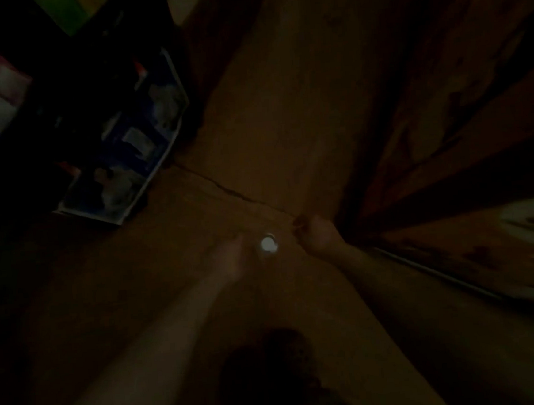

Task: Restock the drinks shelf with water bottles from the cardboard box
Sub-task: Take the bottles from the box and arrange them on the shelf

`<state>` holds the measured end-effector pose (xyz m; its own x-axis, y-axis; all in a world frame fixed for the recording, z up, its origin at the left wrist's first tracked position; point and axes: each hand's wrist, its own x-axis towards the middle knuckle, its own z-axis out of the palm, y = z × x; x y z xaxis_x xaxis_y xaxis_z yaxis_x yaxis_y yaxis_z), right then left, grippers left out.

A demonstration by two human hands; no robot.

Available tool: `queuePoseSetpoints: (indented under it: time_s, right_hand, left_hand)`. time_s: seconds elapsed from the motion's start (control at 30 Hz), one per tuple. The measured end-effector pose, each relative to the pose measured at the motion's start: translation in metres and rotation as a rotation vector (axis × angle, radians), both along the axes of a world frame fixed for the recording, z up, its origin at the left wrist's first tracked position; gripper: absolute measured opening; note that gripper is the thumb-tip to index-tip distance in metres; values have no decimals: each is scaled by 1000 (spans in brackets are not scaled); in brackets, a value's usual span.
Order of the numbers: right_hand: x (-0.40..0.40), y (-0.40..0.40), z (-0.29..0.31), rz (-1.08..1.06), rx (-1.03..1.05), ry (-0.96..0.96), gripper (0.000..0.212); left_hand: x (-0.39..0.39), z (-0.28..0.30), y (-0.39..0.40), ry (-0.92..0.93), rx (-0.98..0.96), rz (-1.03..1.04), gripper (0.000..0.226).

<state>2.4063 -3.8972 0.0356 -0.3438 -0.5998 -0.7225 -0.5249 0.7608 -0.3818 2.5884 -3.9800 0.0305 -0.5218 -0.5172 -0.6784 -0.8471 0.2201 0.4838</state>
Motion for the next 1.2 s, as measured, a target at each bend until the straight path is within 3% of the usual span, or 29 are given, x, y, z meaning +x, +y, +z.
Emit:
queuePoseSetpoints:
  time_s: [0.13, 0.2, 0.3, 0.4, 0.53, 0.67, 0.83, 1.07, 1.2]
  right_hand:
    - [-7, 2, -61, -38, -25, -37, 38]
    - [-11, 4, -87, -46, -3, -86, 39]
    - [-12, 3, -106, -27, -11, -42, 39]
    - [-7, 2, -104, -4, -71, 63, 39]
    - [0, -5, -76, 4, -116, 45, 39]
    - [7, -11, -17, -78, -163, -19, 41]
    - [16, -18, 104, 49, -194, -33, 28]
    - [26, -43, 306, 63, -238, -162, 76]
    - [47, -59, 407, 150, -348, -217, 77]
  left_hand:
    - [-20, -65, 6, 61, -150, -42, 71]
    - [-32, -87, 8, 118, -141, -44, 75]
    - [-41, -112, 8, 217, -47, -8, 63]
    - [-39, -116, 5, 311, 32, 106, 48]
    - [-31, -86, -5, 385, 45, 272, 46]
    - [-22, -10, -23, 433, 44, 316, 45]
    - [-14, 132, -46, 469, -9, 322, 37]
    - [12, 358, -71, 484, -186, 307, 26]
    - [24, 481, -75, 464, -361, 353, 29]
